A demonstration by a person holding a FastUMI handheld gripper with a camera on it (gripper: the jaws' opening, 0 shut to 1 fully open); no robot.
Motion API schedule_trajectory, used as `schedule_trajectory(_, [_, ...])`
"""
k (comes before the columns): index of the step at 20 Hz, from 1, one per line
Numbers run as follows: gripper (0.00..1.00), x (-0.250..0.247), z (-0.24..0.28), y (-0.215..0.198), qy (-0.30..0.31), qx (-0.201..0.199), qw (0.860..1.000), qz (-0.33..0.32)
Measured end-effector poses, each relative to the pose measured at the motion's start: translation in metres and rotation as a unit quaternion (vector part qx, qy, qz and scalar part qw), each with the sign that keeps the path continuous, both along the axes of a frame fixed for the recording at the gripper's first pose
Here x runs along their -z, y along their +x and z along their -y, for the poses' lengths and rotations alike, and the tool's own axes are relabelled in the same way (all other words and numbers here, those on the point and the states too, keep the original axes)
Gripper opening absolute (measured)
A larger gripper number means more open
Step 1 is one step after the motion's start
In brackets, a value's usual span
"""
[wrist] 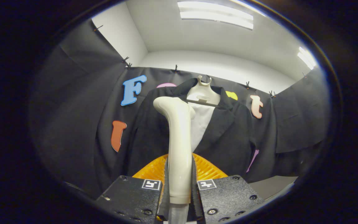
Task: Iron the clothes twice with a garment steamer, once on the left side and once on the right side.
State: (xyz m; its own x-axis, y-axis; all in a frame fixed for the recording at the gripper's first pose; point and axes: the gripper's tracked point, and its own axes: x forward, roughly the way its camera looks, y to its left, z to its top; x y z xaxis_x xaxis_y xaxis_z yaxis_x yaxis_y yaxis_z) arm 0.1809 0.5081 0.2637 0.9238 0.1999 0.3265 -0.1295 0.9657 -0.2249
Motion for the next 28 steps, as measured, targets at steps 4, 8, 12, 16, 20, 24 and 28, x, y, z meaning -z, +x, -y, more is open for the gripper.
schedule_trajectory(4, [0.30,0.031,0.006,-0.004,-0.002,-0.007,1.000,-0.029])
schedule_trajectory(8, [0.30,0.057,0.012,-0.009,-0.015,-0.004,0.999,-0.052])
schedule_trajectory(12, [0.30,0.070,0.017,-0.014,-0.011,-0.010,0.998,-0.061])
schedule_trajectory(16, [0.29,0.090,0.025,-0.020,-0.018,-0.005,0.997,-0.075])
schedule_trajectory(20, [0.30,0.108,0.028,-0.026,-0.032,-0.004,0.996,-0.086])
schedule_trajectory(24, [0.30,0.124,0.030,-0.034,-0.044,-0.005,0.994,-0.095])
schedule_trajectory(28, [0.30,0.148,0.036,-0.040,-0.053,-0.004,0.991,-0.119])
